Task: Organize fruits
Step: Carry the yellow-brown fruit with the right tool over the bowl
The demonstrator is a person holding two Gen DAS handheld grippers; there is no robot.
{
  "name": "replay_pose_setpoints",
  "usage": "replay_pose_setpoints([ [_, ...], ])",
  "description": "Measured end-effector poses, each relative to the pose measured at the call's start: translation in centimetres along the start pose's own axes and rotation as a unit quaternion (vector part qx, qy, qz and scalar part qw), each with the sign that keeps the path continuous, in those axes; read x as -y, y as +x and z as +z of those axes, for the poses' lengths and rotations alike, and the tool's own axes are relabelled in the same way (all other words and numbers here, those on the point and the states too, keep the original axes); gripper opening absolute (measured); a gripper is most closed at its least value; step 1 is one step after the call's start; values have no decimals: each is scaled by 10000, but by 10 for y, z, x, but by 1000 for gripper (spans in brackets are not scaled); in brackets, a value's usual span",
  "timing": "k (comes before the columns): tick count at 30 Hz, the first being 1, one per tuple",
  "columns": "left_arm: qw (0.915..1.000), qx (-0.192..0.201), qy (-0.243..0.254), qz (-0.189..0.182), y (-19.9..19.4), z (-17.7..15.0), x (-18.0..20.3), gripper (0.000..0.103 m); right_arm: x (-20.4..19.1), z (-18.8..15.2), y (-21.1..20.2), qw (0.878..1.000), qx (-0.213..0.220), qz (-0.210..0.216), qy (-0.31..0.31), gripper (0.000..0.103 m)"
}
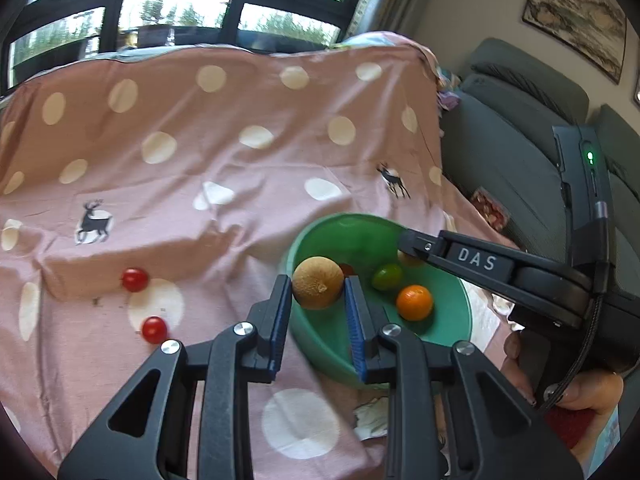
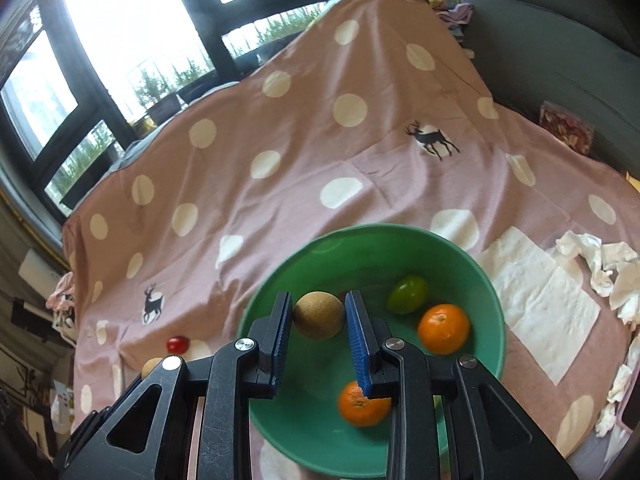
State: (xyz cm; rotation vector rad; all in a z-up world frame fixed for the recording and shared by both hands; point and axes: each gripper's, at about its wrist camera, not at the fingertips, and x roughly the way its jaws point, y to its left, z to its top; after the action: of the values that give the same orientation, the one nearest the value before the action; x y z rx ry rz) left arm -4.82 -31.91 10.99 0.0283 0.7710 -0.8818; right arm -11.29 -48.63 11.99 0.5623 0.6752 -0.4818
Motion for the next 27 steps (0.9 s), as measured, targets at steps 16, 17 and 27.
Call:
replay_pose_setpoints([
  [16, 9965, -672, 185, -471, 54, -5, 37, 26, 42, 0, 18, 9979, -462, -245, 377, 30],
  [17, 9961, -711, 181, -487, 57, -5, 37, 26, 43, 0, 19, 9977, -486, -267, 384, 30],
  [27, 9954, -864, 111, -410, 64, -6, 37, 36, 55, -2, 24, 9956, -612, -458, 536, 30],
])
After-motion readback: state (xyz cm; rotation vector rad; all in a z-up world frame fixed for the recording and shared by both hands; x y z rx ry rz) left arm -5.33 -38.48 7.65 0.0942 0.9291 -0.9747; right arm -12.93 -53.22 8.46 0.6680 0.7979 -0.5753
